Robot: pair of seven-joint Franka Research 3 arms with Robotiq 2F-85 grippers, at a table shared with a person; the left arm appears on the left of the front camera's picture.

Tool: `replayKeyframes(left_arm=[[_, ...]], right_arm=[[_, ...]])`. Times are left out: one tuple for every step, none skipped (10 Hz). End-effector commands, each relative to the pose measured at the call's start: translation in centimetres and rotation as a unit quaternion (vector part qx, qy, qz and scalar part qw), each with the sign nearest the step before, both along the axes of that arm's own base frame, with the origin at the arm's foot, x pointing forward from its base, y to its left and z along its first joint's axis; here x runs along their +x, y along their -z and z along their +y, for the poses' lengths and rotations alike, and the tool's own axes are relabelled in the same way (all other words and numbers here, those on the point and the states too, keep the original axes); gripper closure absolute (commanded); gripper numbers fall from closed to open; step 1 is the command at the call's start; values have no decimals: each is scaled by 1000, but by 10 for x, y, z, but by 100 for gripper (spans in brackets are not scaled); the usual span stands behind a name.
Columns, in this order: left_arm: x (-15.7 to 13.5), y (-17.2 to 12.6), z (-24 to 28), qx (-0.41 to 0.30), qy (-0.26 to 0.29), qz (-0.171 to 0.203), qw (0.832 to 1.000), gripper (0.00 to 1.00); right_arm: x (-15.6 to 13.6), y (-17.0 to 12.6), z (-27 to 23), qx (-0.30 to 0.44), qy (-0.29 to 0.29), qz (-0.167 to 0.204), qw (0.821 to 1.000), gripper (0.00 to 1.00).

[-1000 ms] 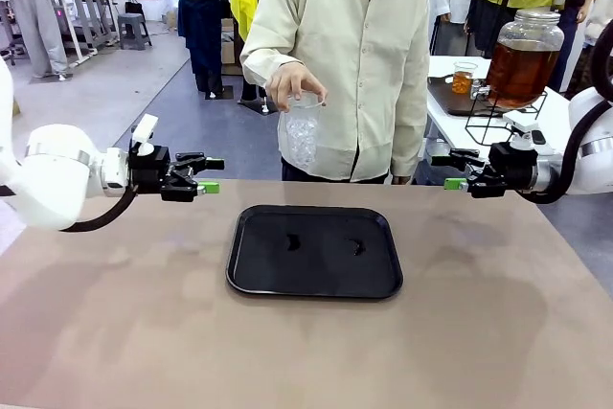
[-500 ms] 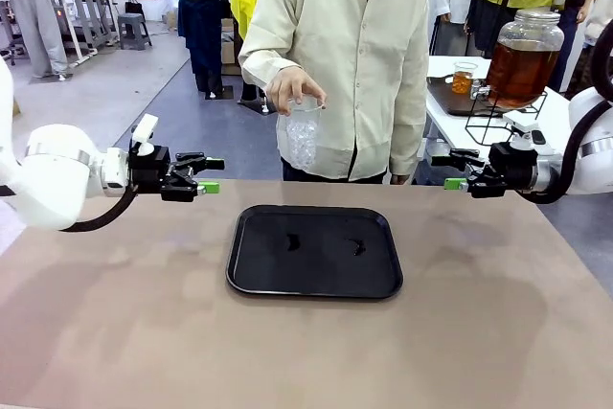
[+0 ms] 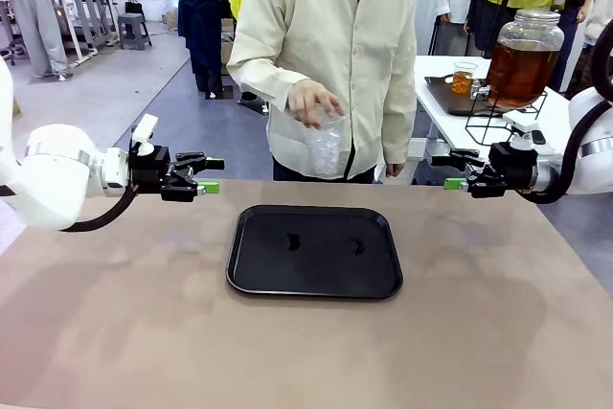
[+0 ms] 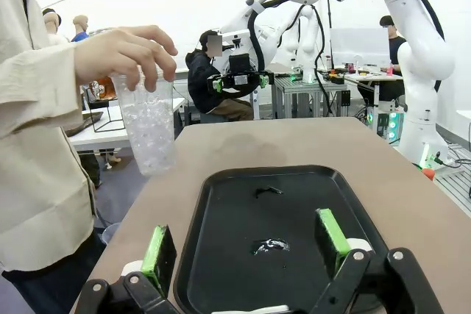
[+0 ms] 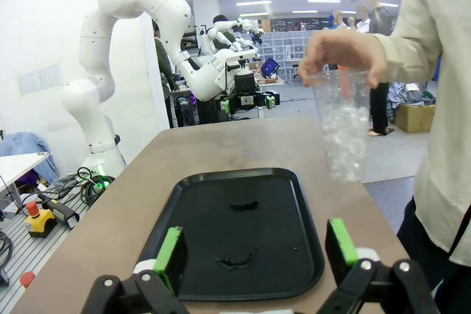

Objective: Pour the drink into the iced cup.
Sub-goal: Open the gripper to release the iced cup you were holding.

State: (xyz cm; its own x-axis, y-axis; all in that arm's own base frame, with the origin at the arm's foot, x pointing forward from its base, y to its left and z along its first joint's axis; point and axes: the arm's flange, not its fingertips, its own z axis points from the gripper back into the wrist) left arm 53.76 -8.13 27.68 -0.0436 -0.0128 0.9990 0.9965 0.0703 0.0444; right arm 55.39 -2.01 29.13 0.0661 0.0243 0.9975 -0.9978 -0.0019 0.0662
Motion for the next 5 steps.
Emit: replayKeyframes(left_arm=[[1, -2, -1, -1, -2, -2, 1000, 0], [1, -2, -1, -1, -2, -2, 1000, 0], [1, -2, -1, -1, -2, -2, 1000, 0], [1, -2, -1, -1, -2, -2, 1000, 0], [1, -2, -1, -1, -2, -2, 1000, 0]], right_arm=[[0, -3, 2, -1, 0, -3, 1000, 0], [0, -3, 2, -1, 0, -3, 1000, 0], [0, -3, 2, -1, 0, -3, 1000, 0], [0, -3, 2, -1, 0, -3, 1000, 0], [0, -3, 2, -1, 0, -3, 1000, 0]])
